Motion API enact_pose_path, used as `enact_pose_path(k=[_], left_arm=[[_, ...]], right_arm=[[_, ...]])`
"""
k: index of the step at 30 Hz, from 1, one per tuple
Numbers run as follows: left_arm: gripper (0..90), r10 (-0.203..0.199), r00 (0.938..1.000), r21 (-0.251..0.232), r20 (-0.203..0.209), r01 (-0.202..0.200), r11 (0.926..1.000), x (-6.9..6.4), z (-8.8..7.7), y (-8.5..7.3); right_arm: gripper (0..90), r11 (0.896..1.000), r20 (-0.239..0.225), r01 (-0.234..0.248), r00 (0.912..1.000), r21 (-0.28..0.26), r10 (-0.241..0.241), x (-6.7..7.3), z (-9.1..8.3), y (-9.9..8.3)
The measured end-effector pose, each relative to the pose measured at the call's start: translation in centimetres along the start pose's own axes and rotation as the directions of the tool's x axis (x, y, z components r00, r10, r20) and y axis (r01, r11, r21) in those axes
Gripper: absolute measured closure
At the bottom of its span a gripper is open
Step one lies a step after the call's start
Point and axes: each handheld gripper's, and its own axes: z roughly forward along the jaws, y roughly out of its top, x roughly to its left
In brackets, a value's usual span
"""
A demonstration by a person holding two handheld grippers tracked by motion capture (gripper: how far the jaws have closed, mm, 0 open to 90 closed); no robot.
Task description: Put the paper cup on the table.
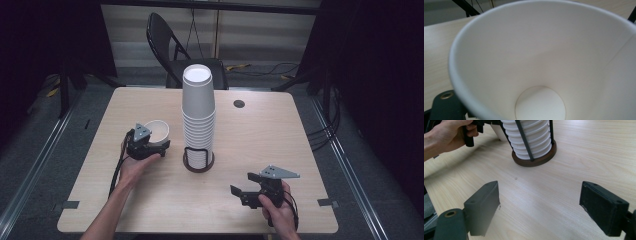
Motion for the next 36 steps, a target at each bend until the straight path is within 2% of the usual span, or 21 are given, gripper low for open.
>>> enact_pose_path(k=[3, 5, 7, 9, 11, 13, 15, 16, 18, 21, 27, 31, 34, 36], left_arm=[[15.5, 0.031, 0.9995, 0.03, 0.003, -0.031, 0.9991, -0.1, -0.1, -0.3], [15.5, 0.023, 0.9997, 0.038, 0.006, -0.024, 0.999, 0.1, -0.4, -0.4], [15.6, -0.002, 1.0, 0.055, 0.008, 0.002, 0.9985, 0.3, -0.5, -0.7], [15.6, -0.012, 0.9999, 0.04, 0.007, 0.012, 0.9991, 0.3, -0.9, -1.1], [15.6, -0.021, 0.9997, 0.04, 0.012, 0.021, 0.999, 0.4, -1.3, -1.4], [15.6, -0.01, 0.9997, 0.044, 0.02, 0.01, 0.999, 0.4, -1.8, -1.6], [15.7, -0.026, 0.9994, 0.044, 0.023, 0.025, 0.9987, 0.5, -2.3, -1.7], [15.6, -0.036, 0.9991, 0.049, 0.022, 0.035, 0.9982, 0.5, -2.6, -1.8], [15.6, -0.03, 0.9995, 0.042, 0.006, 0.03, 0.9986, 0.5, -3.3, -1.9], [15.7, -0.045, 0.999, 0.013, -0.001, 0.045, 0.9989, 0.4, -4.6, -2.1], [15.9, -0.03, 0.9992, -0.005, 0.025, 0.03, 0.9995, -0.9, -7.0, -2.4], [16.0, -0.044, 0.9983, -0.024, 0.038, 0.045, 0.9987, -2.2, -8.8, -2.2], [16.0, -0.056, 0.9957, -0.015, 0.075, 0.057, 0.9983, -3.4, -10.0, -2.1], [15.9, -0.043, 0.9945, -0.027, 0.095, 0.046, 0.9986, -4.4, -10.8, -2.3]], right_arm=[[15.5, 1.0, -0.001, -0.002, 1.0, 0.001, 0.002, 0.0, 0.0, 0.0], [15.5, 1.0, -0.002, -0.004, 1.0, 0.002, 0.004, 0.0, -0.1, 0.0], [15.5, 1.0, -0.001, -0.006, 1.0, 0.002, 0.006, 0.0, 0.0, 0.0], [15.5, 1.0, -0.004, 0.0, 1.0, 0.0, 0.0, 0.1, 0.0, 0.0], [15.5, 1.0, -0.003, 0.0, 1.0, 0.002, 0.0, 0.1, -0.1, 0.0], [15.5, 1.0, -0.001, -0.006, 1.0, 0.001, 0.006, 0.0, 0.0, 0.0], [15.5, 1.0, -0.003, -0.002, 1.0, 0.003, 0.002, 0.0, 0.0, 0.0], [15.5, 1.0, -0.002, -0.003, 1.0, 0.003, 0.003, 0.1, 0.0, 0.0], [15.5, 1.0, 0.0, 0.0, 1.0, 0.001, 0.0, 0.1, 0.0, 0.0], [15.5, 1.0, 0.004, -0.004, 1.0, -0.002, 0.004, 0.0, 0.0, 0.0], [15.5, 1.0, 0.024, 0.002, 0.9997, -0.002, -0.002, -0.2, -0.2, -0.1], [15.5, 1.0, 0.037, -0.003, 0.9993, -0.006, 0.004, -0.4, -0.3, -0.1], [15.5, 1.0, 0.044, -0.008, 0.999, -0.013, 0.008, -0.6, -0.4, -0.2], [15.5, 1.0, 0.05, -0.005, 0.9987, -0.012, 0.006, -0.7, -0.4, -0.2]])
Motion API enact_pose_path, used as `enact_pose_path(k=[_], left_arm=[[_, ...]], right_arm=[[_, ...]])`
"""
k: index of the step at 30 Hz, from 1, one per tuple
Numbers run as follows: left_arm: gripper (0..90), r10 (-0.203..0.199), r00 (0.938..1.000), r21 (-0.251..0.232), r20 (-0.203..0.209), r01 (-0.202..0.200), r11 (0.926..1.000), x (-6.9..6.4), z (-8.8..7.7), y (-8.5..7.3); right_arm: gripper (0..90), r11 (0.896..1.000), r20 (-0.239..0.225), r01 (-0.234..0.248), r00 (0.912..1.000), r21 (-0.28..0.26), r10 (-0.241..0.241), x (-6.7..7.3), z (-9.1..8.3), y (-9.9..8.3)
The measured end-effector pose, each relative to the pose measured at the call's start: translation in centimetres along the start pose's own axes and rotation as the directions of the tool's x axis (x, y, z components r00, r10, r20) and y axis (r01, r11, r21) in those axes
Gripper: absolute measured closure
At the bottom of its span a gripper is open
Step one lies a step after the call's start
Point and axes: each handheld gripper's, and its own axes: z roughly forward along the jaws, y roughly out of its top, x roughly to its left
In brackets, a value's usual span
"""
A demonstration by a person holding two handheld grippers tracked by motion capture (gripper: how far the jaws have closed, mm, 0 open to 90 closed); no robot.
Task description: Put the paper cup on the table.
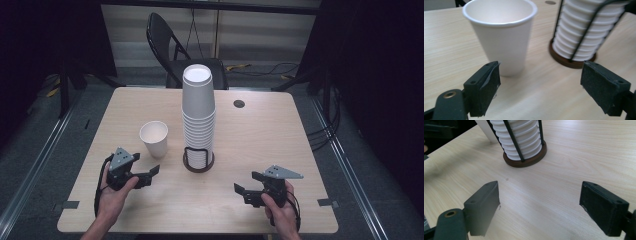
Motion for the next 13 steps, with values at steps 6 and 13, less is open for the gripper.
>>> enact_pose_path(k=[6, 13], left_arm=[[16.1, 0.009, 0.9992, -0.003, 0.04, -0.009, 1.0, -1.7, -1.4, -1.3], [16.0, 0.035, 0.9981, 0.01, 0.051, -0.036, 0.9993, -2.0, -1.0, -1.6]], right_arm=[[15.4, 1.0, 0.017, -0.01, 0.9998, -0.002, 0.01, -0.4, -0.2, -0.3], [15.4, 1.0, 0.045, -0.017, 0.9988, -0.004, 0.017, -1.1, -0.1, -0.4]])
